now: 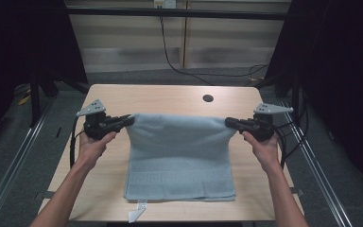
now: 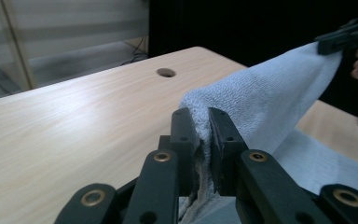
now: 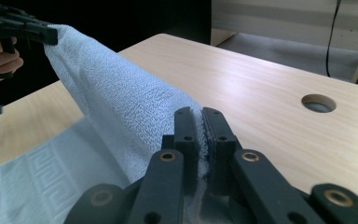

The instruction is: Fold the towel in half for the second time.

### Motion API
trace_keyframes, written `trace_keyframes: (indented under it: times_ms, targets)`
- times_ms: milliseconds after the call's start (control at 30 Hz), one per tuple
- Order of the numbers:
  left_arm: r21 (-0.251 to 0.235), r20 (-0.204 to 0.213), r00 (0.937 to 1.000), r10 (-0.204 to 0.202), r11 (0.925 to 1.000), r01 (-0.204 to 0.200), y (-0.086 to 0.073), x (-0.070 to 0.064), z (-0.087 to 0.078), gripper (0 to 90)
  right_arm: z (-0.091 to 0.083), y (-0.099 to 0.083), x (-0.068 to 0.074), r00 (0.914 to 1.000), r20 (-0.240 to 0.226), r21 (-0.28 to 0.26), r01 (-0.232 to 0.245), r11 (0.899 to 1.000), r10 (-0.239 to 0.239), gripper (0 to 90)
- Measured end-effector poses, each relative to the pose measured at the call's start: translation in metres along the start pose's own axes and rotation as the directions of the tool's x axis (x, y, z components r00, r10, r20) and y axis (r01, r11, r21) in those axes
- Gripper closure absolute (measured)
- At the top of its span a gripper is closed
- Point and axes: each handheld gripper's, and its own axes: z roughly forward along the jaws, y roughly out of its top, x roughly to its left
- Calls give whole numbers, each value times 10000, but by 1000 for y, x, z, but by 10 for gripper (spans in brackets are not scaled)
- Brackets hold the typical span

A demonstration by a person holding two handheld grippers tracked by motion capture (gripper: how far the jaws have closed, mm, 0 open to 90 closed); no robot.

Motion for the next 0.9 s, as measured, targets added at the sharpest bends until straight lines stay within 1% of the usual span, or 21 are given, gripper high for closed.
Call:
trace_keyframes:
  times_ms: [33,67,100,167,200,267,300,367,400,467,500,567,600,633,667,700,733,767,800,833,900]
  targets:
    - [77,168,9998,143,9999,-144,-8,-7,-7,816,-3,-4,3,10000,-58,-9,26,10000,-26,851]
    - [157,167,9997,172,9997,-174,-13,-11,-10,815,-5,-9,6,9999,-143,-15,24,10000,-24,850]
    - [157,167,9997,172,9997,-174,-13,-11,-10,815,-5,-9,6,9999,-143,-15,24,10000,-24,850]
    - [185,290,9994,177,9997,-182,-21,-16,-15,814,-10,-21,15,9996,-260,189,100,9998,-95,850]
    - [349,367,9992,187,9992,-200,-29,-22,-19,813,-12,-25,18,9995,-297,244,94,9997,-87,850]
    - [604,467,9987,202,9979,-230,-38,-27,-22,809,-15,-33,25,9993,-365,341,125,9993,-112,848]
    - [775,473,9984,311,9964,-347,-42,-30,-25,801,-16,-37,28,9993,-327,422,192,9989,-178,847]
    - [911,567,9983,94,9957,-146,-52,-32,-29,805,-19,-48,35,9989,-448,610,164,9980,-136,845]
    - [1046,547,9985,38,9945,-95,-57,-33,-30,811,-20,-53,38,9988,-478,697,165,9974,-132,844]
    - [1375,592,9982,91,9903,-172,-65,-37,-31,813,-21,-61,43,9985,-535,891,183,9959,-136,842]
    - [1375,592,9982,91,9903,-172,-65,-37,-31,813,-22,-65,45,9984,-559,937,146,9955,-94,841]
    - [1672,670,9977,92,9857,-204,-74,-44,-35,813,-23,-72,49,9980,-635,1086,99,9940,-30,833]
    - [1672,670,9977,92,9857,-204,-74,-44,-35,813,-23,-72,49,9980,-635,1086,99,9940,-30,833]
    - [1708,737,9973,45,9852,-170,-77,-47,-37,813,-24,-78,51,9969,-789,1290,61,9916,42,823]
    - [2043,751,9972,73,9786,-226,-85,-52,-40,812,-25,-81,53,9967,-805,1456,62,9893,56,816]
    - [2105,830,9965,59,9773,-233,-90,-55,-42,812,-26,-84,54,9969,-787,1529,61,9882,60,813]
    - [2105,830,9965,59,9773,-233,-90,-55,-42,807,-26,-84,54,9969,-787,1529,61,9882,60,813]
    - [2368,933,9956,55,9712,-275,-98,-61,-45,790,-28,-90,57,9957,-920,1612,36,9869,114,778]
    - [2368,933,9956,55,9712,-275,-98,-61,-45,782,-29,-92,59,9952,-967,1708,17,9853,150,755]
    - [2313,1092,9940,98,9722,-350,-104,-67,-51,779,-30,-95,60,9946,-1018,1750,-40,9846,221,736]
    - [2342,1150,9934,9,9718,-280,-106,-70,-53,711,-32,-97,62,9940,-1060,1717,-68,9851,253,713]
